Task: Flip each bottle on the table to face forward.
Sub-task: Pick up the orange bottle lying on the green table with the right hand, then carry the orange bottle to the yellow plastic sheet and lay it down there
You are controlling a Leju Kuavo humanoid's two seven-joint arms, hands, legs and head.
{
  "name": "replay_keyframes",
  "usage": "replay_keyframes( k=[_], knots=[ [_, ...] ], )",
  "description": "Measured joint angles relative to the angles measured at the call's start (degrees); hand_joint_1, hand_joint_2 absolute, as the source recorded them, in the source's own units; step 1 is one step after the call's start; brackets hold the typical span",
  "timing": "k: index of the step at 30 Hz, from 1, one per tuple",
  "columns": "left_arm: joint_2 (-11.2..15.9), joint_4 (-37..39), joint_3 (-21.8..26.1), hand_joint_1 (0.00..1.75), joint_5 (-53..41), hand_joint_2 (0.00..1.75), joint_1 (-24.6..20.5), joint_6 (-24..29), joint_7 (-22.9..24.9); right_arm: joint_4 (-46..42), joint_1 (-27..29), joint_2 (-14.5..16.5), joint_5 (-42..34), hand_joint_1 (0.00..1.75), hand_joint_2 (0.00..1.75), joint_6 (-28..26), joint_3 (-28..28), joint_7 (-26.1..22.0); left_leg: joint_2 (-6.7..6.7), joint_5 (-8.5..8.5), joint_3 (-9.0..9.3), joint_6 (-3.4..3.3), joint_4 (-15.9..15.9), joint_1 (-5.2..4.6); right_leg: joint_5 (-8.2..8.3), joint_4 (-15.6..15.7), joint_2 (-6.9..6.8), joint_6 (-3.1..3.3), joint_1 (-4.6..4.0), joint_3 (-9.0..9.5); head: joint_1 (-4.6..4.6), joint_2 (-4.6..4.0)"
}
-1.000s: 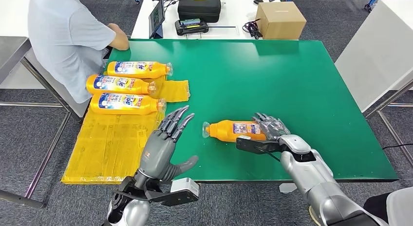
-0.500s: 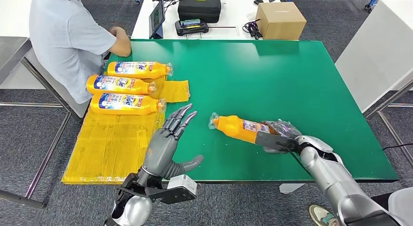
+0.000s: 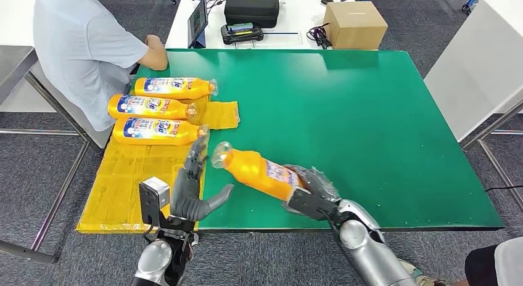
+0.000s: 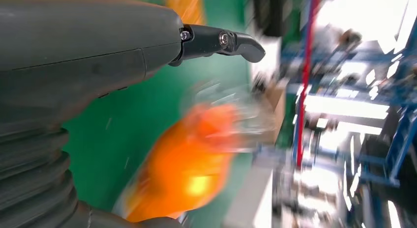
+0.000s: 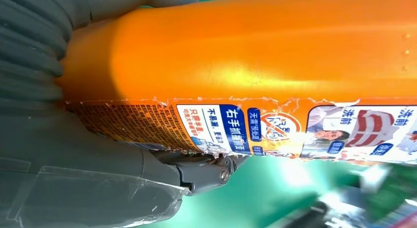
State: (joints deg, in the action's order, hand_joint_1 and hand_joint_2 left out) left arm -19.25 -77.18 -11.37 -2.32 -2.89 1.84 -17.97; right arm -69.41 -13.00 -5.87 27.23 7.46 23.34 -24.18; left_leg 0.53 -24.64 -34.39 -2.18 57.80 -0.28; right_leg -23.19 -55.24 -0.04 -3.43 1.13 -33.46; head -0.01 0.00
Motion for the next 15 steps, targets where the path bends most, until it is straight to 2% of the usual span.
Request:
replay_keyframes(
  k=[3,7,15],
  knots=[
    [-0.09,4.77,0.05,0.0,4.53,1.75,-0.58,-4.05,0.13,-2.62,0.45,2.83,-1.11,1.75,1.75,1.13,0.04,-1.65,0.0,0.0,-0.01,-0.01,0.0,-0.05,0.0,0.0,0.0,0.0,0.06,-0.01,0.02,0.0],
    [-0.11,9.3,-0.33,0.0,5.92,1.75,-1.39,-6.69,-1.24,-4.46,0.94,5.66,-2.41,1.75,1.75,1.74,0.15,-2.65,0.01,0.0,-0.03,-0.01,0.01,-0.11,0.0,0.01,0.0,0.0,0.1,-0.01,0.02,0.0],
    [-0.12,10.99,-2.44,0.0,4.98,1.75,-2.11,-9.8,-5.58,-3.15,1.65,7.59,-2.91,1.75,1.75,2.26,0.27,-3.32,0.0,0.0,-0.05,-0.01,0.01,-0.1,0.0,0.01,0.0,-0.01,0.08,-0.04,0.0,0.0]
  ],
)
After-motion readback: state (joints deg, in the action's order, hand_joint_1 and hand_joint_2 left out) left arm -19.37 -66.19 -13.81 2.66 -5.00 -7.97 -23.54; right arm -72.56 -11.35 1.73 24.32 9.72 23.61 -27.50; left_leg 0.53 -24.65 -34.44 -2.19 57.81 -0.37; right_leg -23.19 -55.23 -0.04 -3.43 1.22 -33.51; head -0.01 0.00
